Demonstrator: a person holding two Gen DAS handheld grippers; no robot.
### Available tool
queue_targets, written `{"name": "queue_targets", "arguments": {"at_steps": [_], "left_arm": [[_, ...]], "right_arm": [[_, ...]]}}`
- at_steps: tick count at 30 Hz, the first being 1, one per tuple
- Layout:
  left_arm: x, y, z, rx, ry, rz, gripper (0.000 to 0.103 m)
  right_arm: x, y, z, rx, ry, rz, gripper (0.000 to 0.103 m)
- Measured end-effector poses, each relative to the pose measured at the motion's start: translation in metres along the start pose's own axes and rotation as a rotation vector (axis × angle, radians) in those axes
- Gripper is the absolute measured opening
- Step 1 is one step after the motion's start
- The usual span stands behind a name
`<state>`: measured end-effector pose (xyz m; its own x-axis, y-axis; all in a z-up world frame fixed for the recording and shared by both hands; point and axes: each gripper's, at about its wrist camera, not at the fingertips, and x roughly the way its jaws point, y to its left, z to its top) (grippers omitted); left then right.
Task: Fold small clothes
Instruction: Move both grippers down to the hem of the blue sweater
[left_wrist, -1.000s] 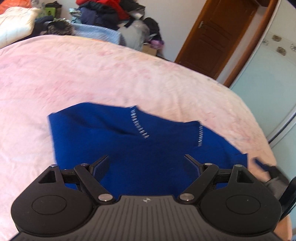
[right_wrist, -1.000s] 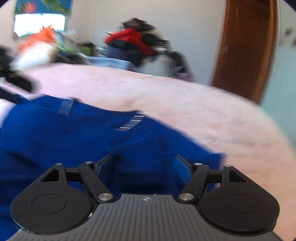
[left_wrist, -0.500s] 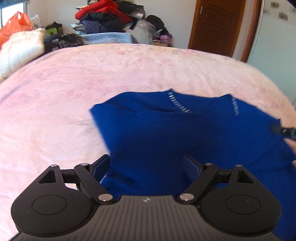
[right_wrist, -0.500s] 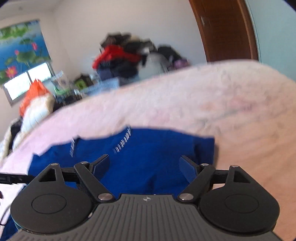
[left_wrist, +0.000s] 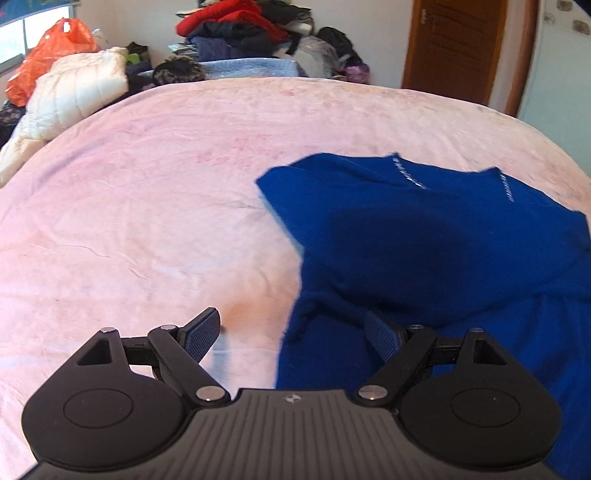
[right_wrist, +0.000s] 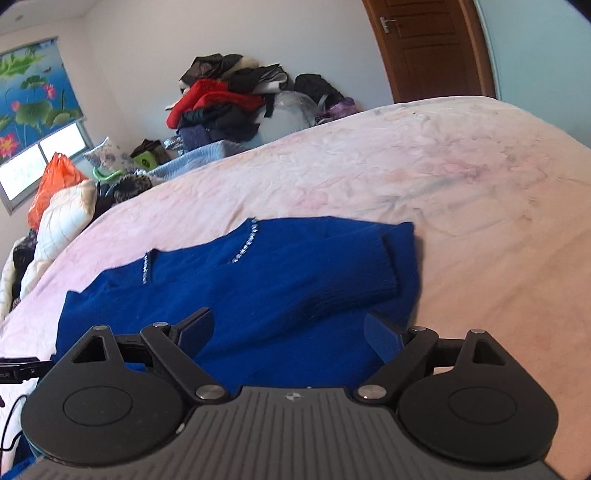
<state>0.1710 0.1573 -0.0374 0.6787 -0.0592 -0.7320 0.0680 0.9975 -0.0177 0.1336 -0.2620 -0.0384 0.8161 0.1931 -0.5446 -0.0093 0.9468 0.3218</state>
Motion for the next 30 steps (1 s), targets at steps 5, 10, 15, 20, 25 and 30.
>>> {"name": "queue_targets", "arguments": {"at_steps": [5,10,15,20,25,30], "left_arm": [[0.004,0.024,0.043,-0.147,-0.080,-0.059,0.086],[0.045,0.025,0.079,-0.143,-0.061,0.040,0.086],[0.049,0.022,0.081,-0.108,-0.076,0.180,0.086],[0.019,0.018,0.045,-0.106,-0.003,-0.020,0.086],[-0.006,0.016,-0.010,-0.113,0.020,-0.045,0.086],[-0.038,0.015,-0.055,-0.111,-0.004,-0.045,0.086]], "right_arm": [[0.005,0.025,-0.003,-0.055,0.029,0.051,0.091],[0.007,0.037,-0.011,-0.057,0.046,0.078,0.091],[-0.003,0.040,-0.015,-0.087,0.039,0.041,0.092],[-0.024,0.028,-0.020,-0.060,0.040,0.071,0.097],[-0.039,0.024,-0.041,-0.067,0.093,0.110,0.098],[-0.056,0.029,-0.064,-0.109,0.100,0.141,0.098]]}}
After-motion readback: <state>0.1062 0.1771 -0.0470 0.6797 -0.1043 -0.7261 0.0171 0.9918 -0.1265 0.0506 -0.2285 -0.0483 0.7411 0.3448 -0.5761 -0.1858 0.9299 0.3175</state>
